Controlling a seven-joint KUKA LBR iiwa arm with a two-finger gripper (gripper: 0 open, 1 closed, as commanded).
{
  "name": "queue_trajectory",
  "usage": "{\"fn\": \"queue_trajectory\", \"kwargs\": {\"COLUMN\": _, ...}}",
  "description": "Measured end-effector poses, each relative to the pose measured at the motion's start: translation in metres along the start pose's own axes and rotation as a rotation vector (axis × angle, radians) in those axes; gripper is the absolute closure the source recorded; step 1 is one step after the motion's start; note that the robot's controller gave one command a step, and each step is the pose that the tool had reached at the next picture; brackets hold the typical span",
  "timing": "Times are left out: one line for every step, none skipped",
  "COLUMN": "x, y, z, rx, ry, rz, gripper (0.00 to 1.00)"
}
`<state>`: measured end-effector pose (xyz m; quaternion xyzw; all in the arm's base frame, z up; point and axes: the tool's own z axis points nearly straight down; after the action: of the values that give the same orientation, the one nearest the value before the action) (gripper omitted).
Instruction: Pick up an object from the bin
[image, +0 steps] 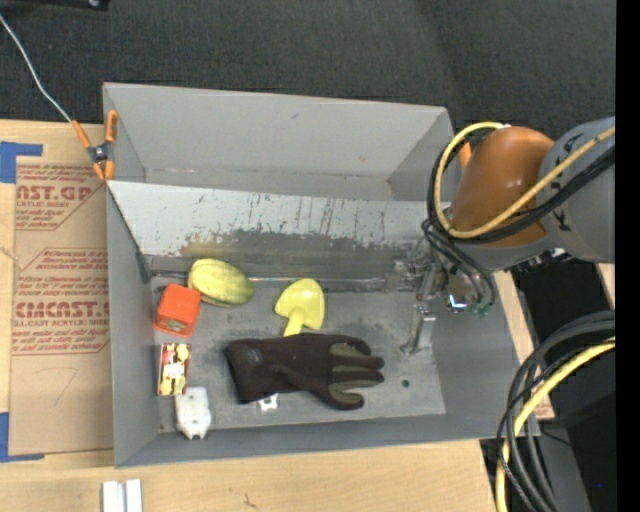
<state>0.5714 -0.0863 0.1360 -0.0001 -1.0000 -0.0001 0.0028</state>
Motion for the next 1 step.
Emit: {"fn": "queue_trajectory", "kwargs": {"x": -0.0017, "y": 0.0004, "z": -0.0049, "rx": 0.001, "ry": -0.007, "rz": -0.001, "gripper": 0.00}}
